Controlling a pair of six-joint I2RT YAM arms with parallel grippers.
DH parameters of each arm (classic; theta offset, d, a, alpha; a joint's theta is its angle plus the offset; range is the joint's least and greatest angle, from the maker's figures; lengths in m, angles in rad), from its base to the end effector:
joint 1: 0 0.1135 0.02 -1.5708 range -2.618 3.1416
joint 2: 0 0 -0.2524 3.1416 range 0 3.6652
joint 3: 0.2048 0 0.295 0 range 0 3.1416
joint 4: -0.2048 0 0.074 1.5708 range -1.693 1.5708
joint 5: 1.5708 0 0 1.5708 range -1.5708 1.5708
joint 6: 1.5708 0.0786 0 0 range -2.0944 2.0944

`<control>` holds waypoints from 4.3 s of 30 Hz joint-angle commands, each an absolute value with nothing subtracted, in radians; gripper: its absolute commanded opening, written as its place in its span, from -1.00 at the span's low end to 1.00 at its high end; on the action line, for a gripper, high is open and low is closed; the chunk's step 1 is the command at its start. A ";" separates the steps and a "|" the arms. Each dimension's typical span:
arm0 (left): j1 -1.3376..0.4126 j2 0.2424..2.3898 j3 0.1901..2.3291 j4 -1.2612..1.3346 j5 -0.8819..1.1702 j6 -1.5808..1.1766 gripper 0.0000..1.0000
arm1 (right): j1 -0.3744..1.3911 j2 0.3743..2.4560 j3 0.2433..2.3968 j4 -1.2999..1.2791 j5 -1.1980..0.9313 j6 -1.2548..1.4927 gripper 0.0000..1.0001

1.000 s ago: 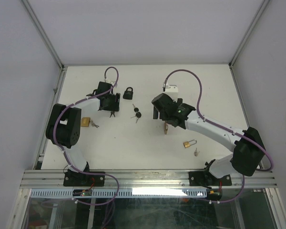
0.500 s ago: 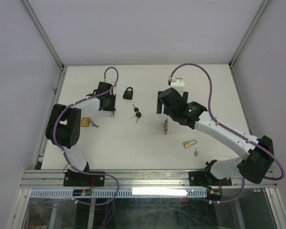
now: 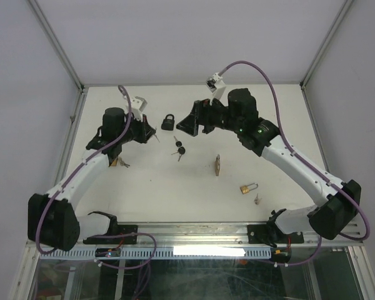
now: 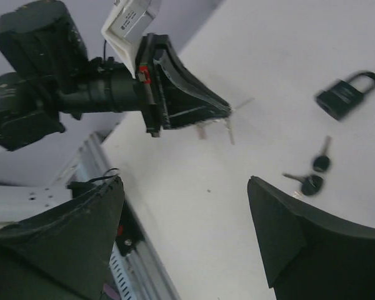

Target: Unlock with the key

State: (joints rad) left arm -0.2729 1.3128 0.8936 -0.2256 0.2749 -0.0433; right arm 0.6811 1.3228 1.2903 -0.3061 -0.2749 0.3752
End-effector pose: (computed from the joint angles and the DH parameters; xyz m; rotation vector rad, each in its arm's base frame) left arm 0.3442 -0.1185 0.2048 0.4073 2.1917 -0.4786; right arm 0.2894 0.2620 0.3590 -0.5007 1.9563 0.9572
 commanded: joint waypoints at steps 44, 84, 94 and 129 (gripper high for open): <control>-0.433 0.910 0.854 0.212 0.858 0.034 0.28 | 0.590 1.392 1.403 0.146 -0.535 0.745 -1.00; -0.628 1.233 1.047 0.608 0.951 -0.283 -0.02 | 0.565 1.306 1.609 -0.301 -1.075 0.181 -1.00; -0.644 1.225 1.037 0.608 0.920 -0.295 -0.17 | 0.566 1.295 1.581 -0.313 -1.066 0.148 -1.00; -0.653 1.205 0.987 0.681 0.719 -0.452 -1.00 | 0.563 1.306 1.499 -0.205 -1.068 0.188 -0.39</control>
